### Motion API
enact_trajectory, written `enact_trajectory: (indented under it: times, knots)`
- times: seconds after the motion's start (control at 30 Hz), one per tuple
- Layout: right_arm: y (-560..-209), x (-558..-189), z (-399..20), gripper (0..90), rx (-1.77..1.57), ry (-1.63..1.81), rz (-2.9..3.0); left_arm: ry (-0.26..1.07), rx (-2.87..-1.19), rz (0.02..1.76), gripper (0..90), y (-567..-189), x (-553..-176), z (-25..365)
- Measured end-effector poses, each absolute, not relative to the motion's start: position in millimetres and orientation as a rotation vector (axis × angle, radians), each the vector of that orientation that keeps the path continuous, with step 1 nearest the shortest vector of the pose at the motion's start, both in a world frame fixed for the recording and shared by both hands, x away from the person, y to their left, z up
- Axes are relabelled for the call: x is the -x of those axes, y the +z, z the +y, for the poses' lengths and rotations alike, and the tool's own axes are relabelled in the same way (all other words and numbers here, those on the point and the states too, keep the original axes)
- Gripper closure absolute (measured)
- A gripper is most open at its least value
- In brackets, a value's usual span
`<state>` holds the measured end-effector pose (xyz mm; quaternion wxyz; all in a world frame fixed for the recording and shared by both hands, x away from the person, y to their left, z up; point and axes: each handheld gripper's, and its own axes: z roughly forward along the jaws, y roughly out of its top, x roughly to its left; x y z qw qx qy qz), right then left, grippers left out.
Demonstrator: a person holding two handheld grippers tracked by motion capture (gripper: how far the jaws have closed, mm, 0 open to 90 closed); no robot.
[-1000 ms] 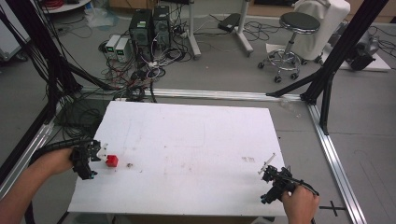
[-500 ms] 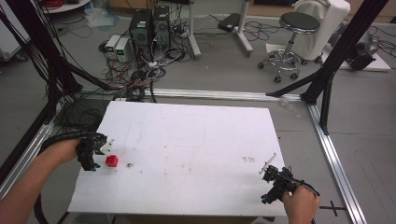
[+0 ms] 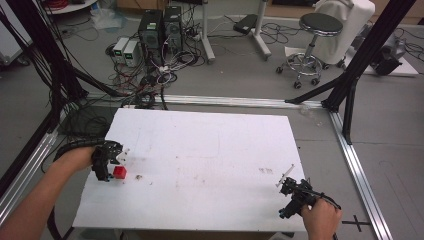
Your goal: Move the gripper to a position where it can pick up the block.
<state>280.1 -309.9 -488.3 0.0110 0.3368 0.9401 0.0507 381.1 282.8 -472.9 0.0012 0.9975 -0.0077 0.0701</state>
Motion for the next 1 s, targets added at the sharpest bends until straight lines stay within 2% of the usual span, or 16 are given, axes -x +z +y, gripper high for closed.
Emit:
enact_trajectory:
  times: [0.47, 0.63, 1.0]
  knots:
    - [-488, -279, -312, 8.9, -1.059, 0.155, 2.931, 0.128, -3.145, -0.148, 22.3, -491, -387, 278]
    - [-488, -279, -311, 8.9, -1.057, 0.159, 2.931, 0.098, -3.119, -0.297, 22.3, -497, -388, 278]
    - [-486, -279, -311, 8.9, -1.057, 0.158, 2.926, 0.088, -3.126, -0.158, 22.4, -498, -391, 277]
